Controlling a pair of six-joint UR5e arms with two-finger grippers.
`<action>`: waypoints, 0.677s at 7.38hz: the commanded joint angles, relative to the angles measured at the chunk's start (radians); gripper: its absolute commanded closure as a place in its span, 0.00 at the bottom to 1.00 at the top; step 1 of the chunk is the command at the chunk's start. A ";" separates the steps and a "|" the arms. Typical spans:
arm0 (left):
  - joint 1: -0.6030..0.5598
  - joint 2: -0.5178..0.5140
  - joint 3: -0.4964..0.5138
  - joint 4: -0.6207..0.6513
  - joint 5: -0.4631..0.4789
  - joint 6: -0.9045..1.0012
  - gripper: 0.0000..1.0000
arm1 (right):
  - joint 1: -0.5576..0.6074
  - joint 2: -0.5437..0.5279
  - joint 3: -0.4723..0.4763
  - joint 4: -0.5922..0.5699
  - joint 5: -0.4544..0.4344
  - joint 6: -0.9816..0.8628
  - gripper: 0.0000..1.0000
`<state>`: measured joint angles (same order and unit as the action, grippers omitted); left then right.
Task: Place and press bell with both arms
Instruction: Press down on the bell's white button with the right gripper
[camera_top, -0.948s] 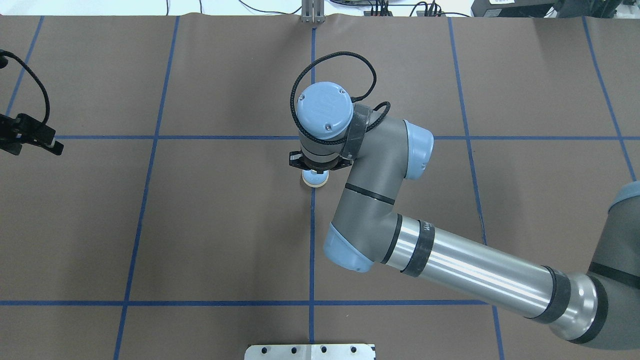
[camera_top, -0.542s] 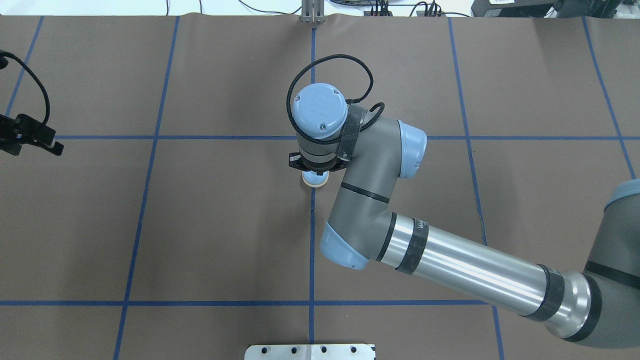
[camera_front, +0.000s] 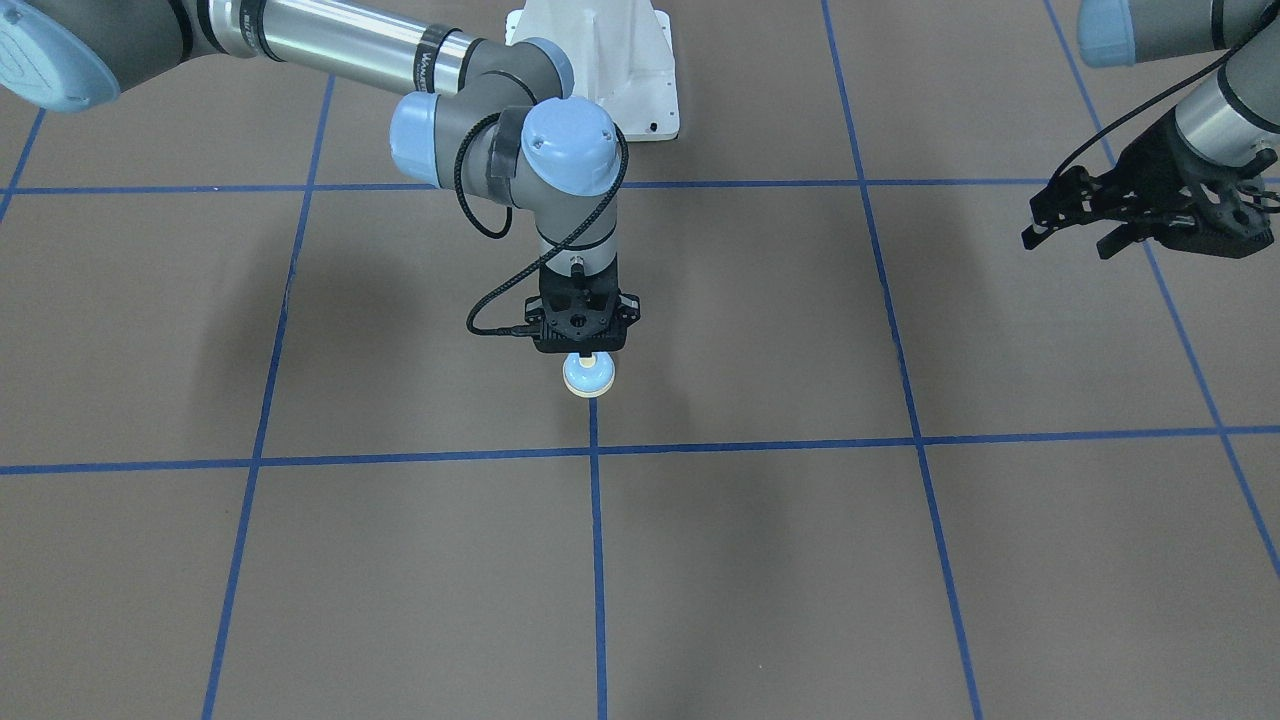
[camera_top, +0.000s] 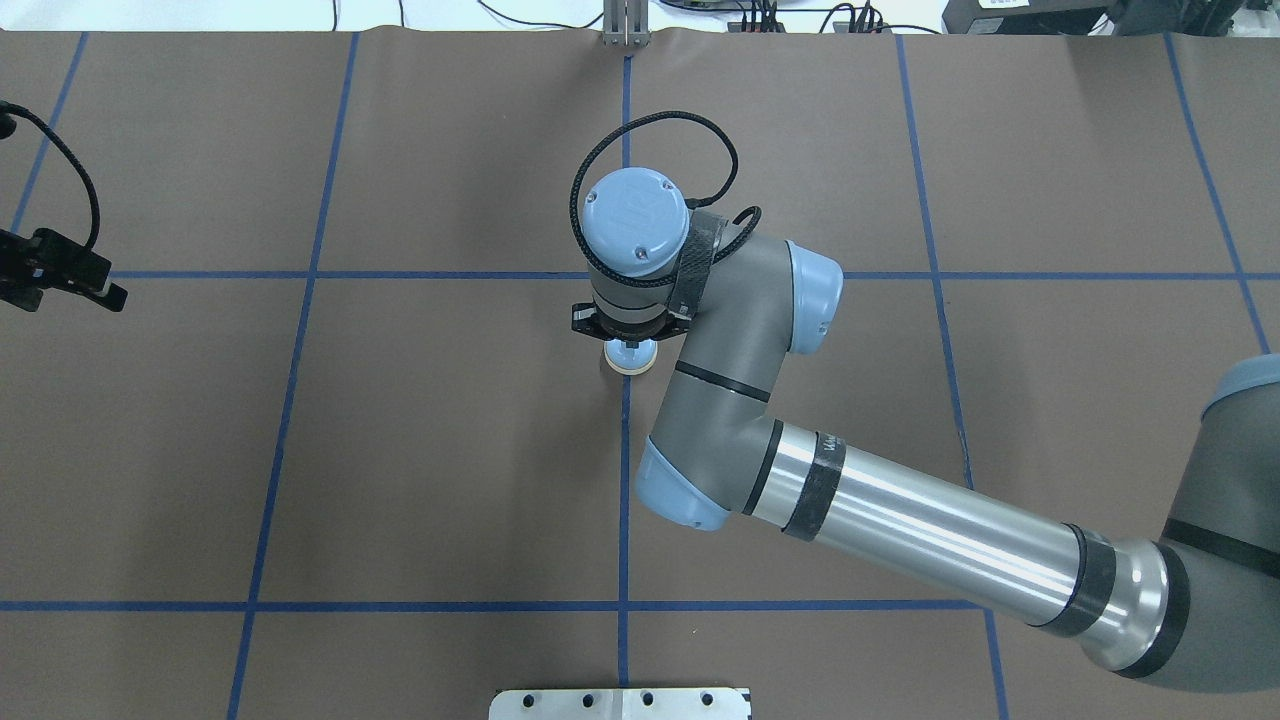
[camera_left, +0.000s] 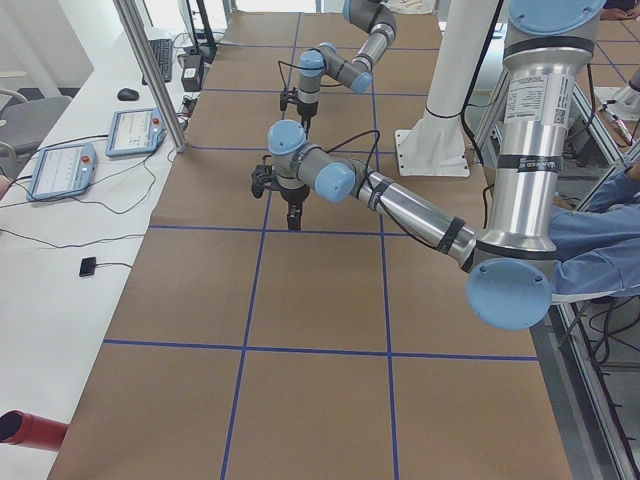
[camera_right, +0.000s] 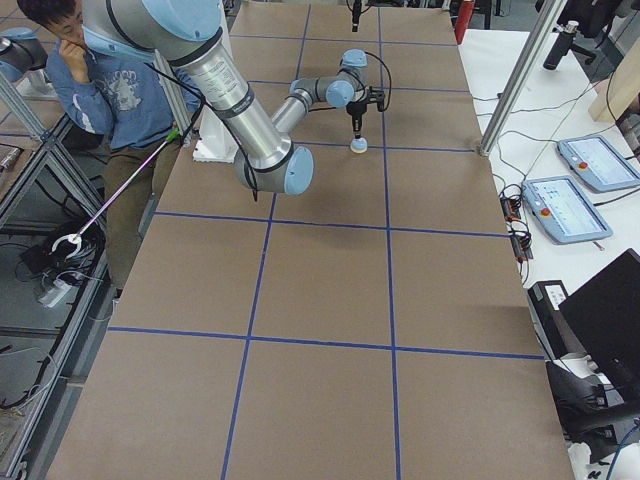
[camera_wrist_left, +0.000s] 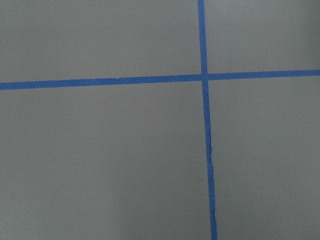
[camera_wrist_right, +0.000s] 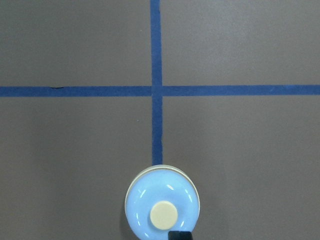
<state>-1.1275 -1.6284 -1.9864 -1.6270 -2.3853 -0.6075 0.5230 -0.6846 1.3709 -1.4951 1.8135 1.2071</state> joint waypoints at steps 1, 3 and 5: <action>0.000 -0.001 0.000 -0.001 0.000 0.000 0.04 | 0.000 0.002 -0.021 0.026 0.001 0.000 1.00; 0.000 0.001 -0.002 -0.001 0.000 0.000 0.04 | -0.001 0.002 -0.023 0.024 0.001 -0.001 1.00; 0.000 0.001 -0.003 -0.001 0.000 -0.002 0.04 | 0.003 0.016 -0.021 0.024 0.018 0.000 1.00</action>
<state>-1.1275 -1.6277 -1.9883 -1.6275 -2.3854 -0.6085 0.5227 -0.6790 1.3490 -1.4711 1.8187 1.2062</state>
